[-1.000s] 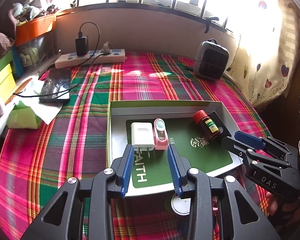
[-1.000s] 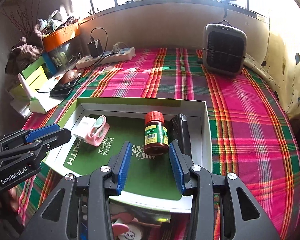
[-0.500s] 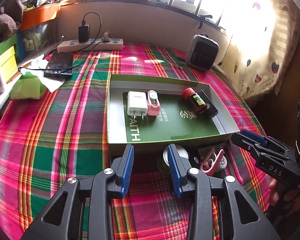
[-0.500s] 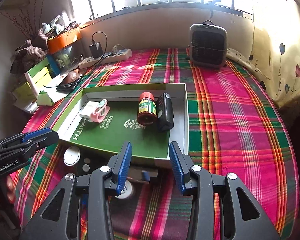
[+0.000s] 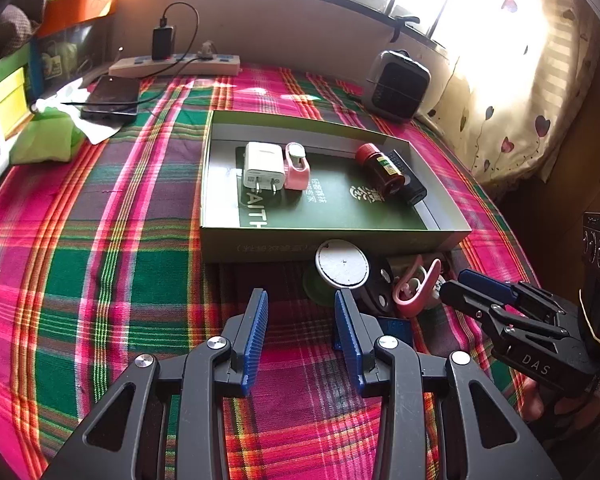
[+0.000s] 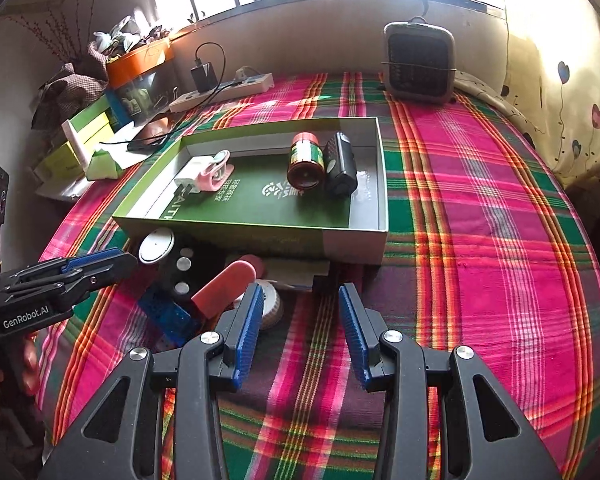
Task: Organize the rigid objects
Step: 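Lift both open tools away from the box, then move the left tool to the white round container while the right tool approaches the white-capped jar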
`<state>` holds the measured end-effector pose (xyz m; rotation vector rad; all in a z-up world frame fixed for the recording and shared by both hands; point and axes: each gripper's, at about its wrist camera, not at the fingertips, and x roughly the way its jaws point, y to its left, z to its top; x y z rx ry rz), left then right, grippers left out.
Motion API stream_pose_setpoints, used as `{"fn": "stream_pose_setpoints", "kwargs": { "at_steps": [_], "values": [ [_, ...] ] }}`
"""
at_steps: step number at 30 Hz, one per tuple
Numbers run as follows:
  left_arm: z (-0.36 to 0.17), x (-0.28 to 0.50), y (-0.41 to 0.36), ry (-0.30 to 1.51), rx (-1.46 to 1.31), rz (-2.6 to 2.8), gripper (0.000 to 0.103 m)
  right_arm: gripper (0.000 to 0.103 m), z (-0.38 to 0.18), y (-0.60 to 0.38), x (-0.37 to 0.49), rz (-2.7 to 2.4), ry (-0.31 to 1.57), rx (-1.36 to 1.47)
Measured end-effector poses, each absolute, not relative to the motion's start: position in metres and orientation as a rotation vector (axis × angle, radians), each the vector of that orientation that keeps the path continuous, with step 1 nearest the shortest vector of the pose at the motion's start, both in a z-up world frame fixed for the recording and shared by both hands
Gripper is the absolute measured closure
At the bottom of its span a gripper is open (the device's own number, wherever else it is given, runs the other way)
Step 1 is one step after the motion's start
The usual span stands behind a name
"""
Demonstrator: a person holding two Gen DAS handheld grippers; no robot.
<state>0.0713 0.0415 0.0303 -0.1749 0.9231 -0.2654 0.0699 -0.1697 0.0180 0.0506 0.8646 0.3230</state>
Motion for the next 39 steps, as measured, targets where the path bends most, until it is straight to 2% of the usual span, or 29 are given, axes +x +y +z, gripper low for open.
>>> {"fn": "stream_pose_setpoints", "kwargs": {
  "at_steps": [22,25,30,34,39],
  "values": [
    [0.024,0.073,0.050,0.941,-0.207,-0.263,0.068,0.062,0.006,-0.146,0.075,0.323,0.892,-0.007],
    [0.024,0.074,0.050,0.941,-0.212,-0.261,0.065,0.062,0.005,-0.146,0.074,0.298,0.883,-0.018],
    [0.026,0.077,0.046,0.938,-0.209,-0.264,0.064,0.062,0.005,-0.151,0.074,0.287,0.880,-0.001],
    [0.029,0.079,0.039,0.935,-0.197,-0.269,0.062,0.073,0.005,-0.157,0.072,0.270,0.878,0.015],
    [0.032,0.081,0.031,0.926,-0.181,-0.278,0.061,0.073,0.005,-0.164,0.070,0.257,0.877,0.036]
  ]
}}
